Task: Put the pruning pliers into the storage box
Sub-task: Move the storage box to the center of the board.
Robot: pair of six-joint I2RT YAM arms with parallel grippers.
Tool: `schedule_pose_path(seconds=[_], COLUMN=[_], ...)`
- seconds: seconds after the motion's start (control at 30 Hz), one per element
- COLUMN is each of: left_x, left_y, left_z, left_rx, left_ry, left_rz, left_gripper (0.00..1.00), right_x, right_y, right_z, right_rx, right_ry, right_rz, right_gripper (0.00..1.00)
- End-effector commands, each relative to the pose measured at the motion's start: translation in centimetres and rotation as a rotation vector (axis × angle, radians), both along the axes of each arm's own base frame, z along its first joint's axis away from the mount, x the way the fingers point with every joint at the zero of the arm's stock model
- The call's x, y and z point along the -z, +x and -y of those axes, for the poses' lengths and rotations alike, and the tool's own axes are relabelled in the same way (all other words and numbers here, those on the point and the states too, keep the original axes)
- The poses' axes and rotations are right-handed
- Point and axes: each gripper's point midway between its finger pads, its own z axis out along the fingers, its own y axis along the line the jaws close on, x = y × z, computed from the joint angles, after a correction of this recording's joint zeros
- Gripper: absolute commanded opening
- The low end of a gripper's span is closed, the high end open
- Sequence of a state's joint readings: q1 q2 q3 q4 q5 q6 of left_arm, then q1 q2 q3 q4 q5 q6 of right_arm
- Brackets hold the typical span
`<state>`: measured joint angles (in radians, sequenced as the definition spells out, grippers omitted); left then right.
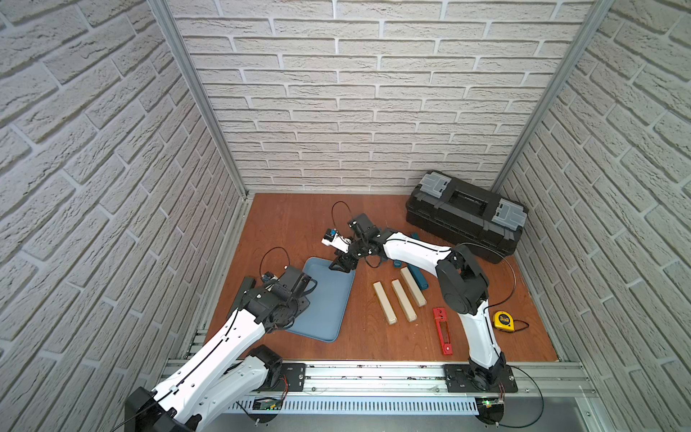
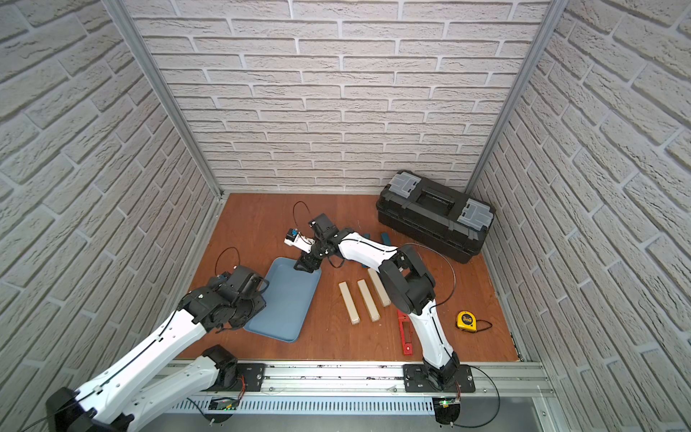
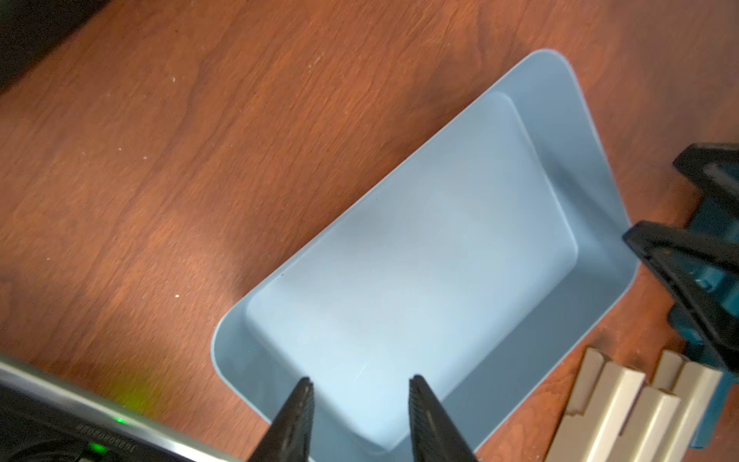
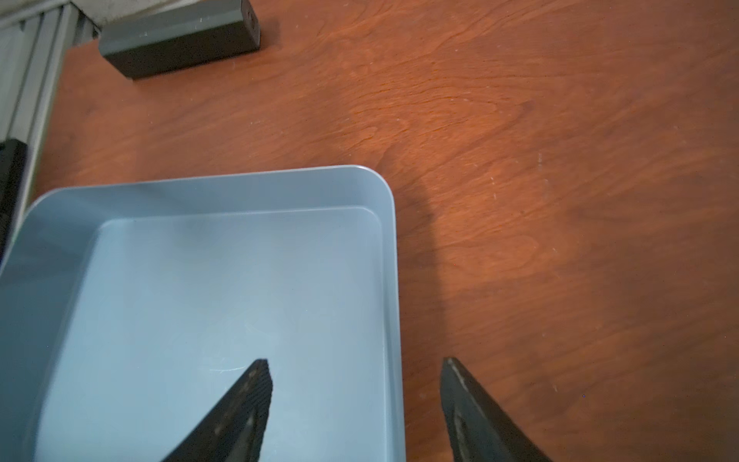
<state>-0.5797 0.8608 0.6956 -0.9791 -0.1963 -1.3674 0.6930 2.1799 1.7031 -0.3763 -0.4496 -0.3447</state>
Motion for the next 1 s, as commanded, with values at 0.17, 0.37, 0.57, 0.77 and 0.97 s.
schedule_pose_path(seconds=[0.17,0.37,0.57,0.77,0.97], left_x=[0.8,0.8,1.0,1.1,0.9], left_y=[0.1,0.0,0.3,0.7,1.9], left_z=[-0.1,-0.2,0.0,0.2,0.8], left_rx=[-0.034,-0.033,-0.028,-0.021,-0.003], left_ry=[-0.012,-0.017,-0.02,-0.019,-0.017], left_rz=[0.032,0.045,0.054,0.058,0.087], left_gripper=[0.43,0.44,0.46,0.46,0.49], right_x=[1.5,2.6,3.5,4.3,4.0], right_y=[1.0,1.8,1.9,1.8,3.1], right_z=[0.6,0.7,0.6,0.9,1.0], right_rx=[0.0,0.019,0.008,0.006,0.059], right_ry=[-0.118,-0.153,-0.18,-0.211,-0.232], right_rz=[0.043,0.052,0.029,0.027,0.052], right_gripper=[0.48,0.39,0.35,0.13,0.03])
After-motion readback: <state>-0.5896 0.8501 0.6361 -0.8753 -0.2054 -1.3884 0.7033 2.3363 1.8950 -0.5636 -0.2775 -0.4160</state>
